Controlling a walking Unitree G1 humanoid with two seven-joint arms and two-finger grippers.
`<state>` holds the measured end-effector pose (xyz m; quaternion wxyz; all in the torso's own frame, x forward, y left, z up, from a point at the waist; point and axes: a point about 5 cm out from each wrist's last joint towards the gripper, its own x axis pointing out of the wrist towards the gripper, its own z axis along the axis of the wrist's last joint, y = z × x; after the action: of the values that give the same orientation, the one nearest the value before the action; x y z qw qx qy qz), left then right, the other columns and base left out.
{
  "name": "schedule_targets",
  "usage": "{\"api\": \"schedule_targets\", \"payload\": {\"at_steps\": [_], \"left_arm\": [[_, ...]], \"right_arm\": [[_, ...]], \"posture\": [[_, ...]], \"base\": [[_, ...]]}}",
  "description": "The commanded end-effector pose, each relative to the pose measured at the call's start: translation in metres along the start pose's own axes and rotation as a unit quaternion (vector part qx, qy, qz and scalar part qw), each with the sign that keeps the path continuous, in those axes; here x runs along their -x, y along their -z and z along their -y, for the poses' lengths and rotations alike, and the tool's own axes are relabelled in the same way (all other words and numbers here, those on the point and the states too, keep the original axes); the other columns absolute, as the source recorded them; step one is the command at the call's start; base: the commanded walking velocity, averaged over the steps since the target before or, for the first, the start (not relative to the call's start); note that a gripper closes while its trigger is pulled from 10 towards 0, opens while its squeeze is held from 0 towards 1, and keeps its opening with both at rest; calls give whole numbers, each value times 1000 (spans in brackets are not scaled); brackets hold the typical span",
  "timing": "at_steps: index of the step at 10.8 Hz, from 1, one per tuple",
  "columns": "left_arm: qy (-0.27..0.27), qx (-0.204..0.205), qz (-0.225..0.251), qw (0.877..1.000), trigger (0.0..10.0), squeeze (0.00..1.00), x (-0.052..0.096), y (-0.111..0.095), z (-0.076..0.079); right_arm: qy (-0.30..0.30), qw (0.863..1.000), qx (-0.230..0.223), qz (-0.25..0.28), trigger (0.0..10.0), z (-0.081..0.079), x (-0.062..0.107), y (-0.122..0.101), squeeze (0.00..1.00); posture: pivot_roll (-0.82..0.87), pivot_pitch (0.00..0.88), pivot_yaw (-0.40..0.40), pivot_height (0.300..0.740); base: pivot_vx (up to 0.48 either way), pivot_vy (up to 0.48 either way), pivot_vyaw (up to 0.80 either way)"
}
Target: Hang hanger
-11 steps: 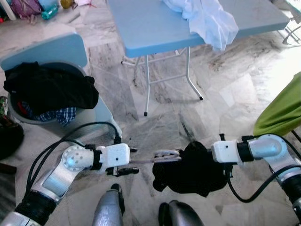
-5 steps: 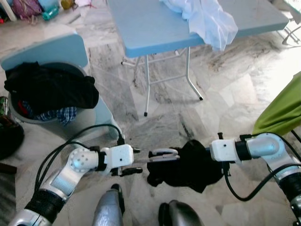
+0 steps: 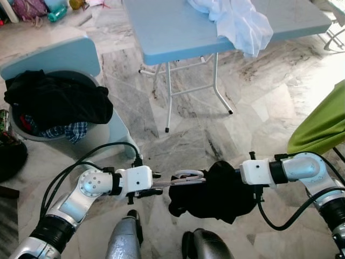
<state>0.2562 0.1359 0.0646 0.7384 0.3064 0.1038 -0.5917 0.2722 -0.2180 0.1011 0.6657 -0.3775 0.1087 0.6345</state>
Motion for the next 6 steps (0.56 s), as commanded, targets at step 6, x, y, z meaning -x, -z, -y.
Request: {"api": "schedule_targets", "payload": {"at_steps": [6], "left_arm": [[-47, -43, 10, 998, 0, 0, -6, -2, -14]], "right_arm": [[46, 999, 26, 11, 10000, 15, 2, -6, 0]], "posture": [[-26, 204, -56, 740]], "base": [[0, 0, 0]]}}
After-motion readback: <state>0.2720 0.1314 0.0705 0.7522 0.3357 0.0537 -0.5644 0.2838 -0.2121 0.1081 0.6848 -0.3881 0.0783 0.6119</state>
